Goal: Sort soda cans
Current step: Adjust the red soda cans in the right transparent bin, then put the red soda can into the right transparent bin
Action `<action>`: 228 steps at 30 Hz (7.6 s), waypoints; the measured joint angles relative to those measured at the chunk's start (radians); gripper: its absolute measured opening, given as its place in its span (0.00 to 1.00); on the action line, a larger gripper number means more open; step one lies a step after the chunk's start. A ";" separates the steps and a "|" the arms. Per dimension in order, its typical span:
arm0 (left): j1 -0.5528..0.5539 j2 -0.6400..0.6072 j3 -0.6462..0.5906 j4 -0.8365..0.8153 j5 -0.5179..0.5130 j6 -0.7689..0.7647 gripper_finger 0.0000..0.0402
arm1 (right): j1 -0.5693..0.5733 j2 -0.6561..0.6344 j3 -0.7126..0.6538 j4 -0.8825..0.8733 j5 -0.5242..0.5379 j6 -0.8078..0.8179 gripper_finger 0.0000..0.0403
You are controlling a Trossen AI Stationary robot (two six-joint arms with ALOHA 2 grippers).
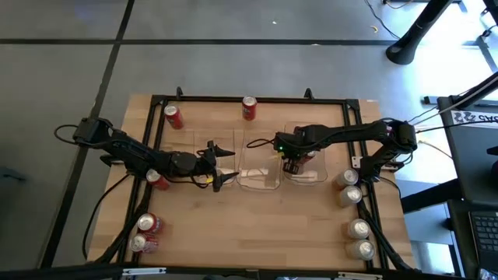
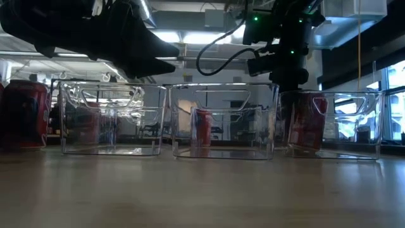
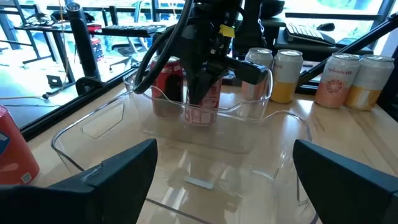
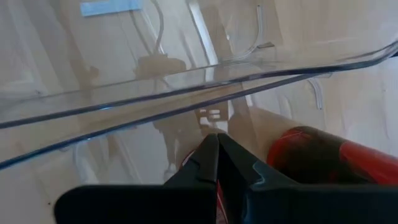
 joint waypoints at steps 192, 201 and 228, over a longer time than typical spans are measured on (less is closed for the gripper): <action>-0.001 0.000 0.001 -0.015 0.001 -0.005 0.90 | -0.151 0.043 0.124 -0.108 0.306 -0.003 0.02; -0.001 0.000 0.001 -0.013 0.001 -0.008 0.90 | -0.151 0.043 0.067 -0.116 0.402 0.006 0.02; -0.001 0.000 0.001 -0.047 0.001 -0.073 0.90 | 0.101 -0.084 0.153 -0.197 0.412 0.116 0.02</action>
